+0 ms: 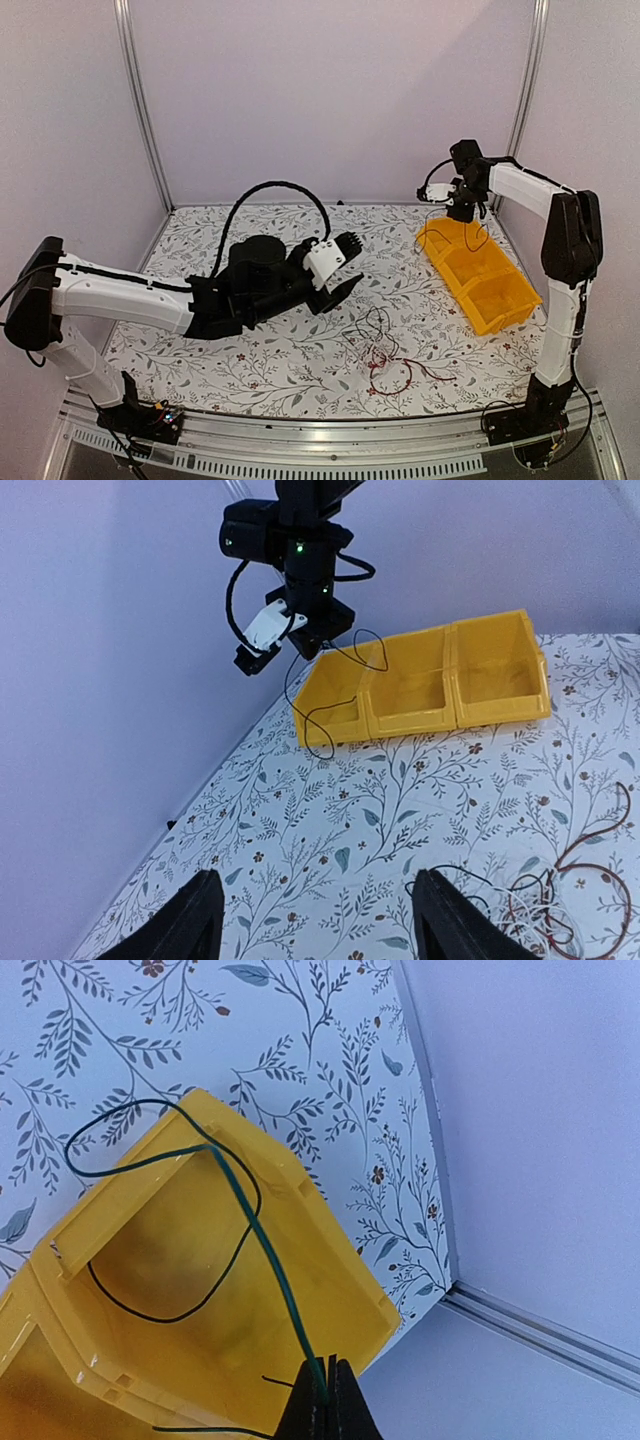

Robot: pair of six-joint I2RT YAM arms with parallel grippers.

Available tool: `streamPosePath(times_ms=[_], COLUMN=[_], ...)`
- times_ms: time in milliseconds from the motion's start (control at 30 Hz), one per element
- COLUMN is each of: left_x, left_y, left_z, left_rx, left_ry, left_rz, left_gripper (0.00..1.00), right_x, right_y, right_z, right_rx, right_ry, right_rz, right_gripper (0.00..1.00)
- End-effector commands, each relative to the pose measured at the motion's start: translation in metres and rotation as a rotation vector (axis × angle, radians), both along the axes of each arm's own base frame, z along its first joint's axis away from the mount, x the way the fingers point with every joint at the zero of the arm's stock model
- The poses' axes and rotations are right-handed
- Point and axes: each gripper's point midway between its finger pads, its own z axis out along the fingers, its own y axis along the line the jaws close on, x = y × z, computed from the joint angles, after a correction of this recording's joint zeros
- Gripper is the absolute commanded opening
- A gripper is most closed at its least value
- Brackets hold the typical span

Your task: Untangle the cables

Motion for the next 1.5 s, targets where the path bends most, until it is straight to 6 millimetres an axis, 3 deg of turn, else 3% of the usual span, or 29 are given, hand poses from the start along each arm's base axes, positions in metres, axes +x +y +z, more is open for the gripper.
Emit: streamPosePath(times_ms=[0, 100, 200, 300, 400, 667, 1000, 1233, 1467], left_x=[-0.002, -0.003, -0.002, -0.003, -0.003, -0.004, -0.009, -0.01, -0.012], left_y=[-0.007, -0.008, -0.008, -0.009, -0.009, -0.01, -0.012, -0.014, -0.014], left_z=[0.005, 0.004, 0.002, 0.001, 0.001, -0.001, -0.002, -0.004, -0.004], left_rx=[-0.005, -0.001, 0.001, 0.002, 0.003, 0.014, 0.019, 0.024, 0.028], left_ry=[-0.015, -0.013, -0.01, -0.009, -0.009, -0.016, -0.018, -0.018, -0.022], left_rz=[-0.005, -0.006, -0.006, -0.009, -0.007, -0.008, -0.02, -0.022, -0.023], left_gripper=[0.66, 0.66, 0.66, 0.66, 0.66, 0.66, 0.66, 0.66, 0.66], right_x=[0.032, 0.04, 0.043, 0.043, 0.04, 0.033, 0.017, 0.016, 0.015], right_y=[0.013, 0.016, 0.019, 0.019, 0.015, -0.019, -0.069, -0.058, -0.048], right_z=[0.047, 0.066, 0.073, 0.06, 0.034, -0.003, -0.007, -0.023, -0.06], right_rx=[0.04, 0.054, 0.069, 0.072, 0.064, 0.047, 0.041, 0.095, 0.133], right_ry=[-0.181, -0.252, -0.279, -0.252, -0.209, -0.125, -0.099, -0.034, 0.086], right_rz=[0.032, 0.047, 0.056, 0.046, 0.028, -0.045, -0.128, -0.129, -0.15], right_gripper=[0.0, 0.0, 0.0, 0.0, 0.0, 0.0, 0.0, 0.0, 0.0])
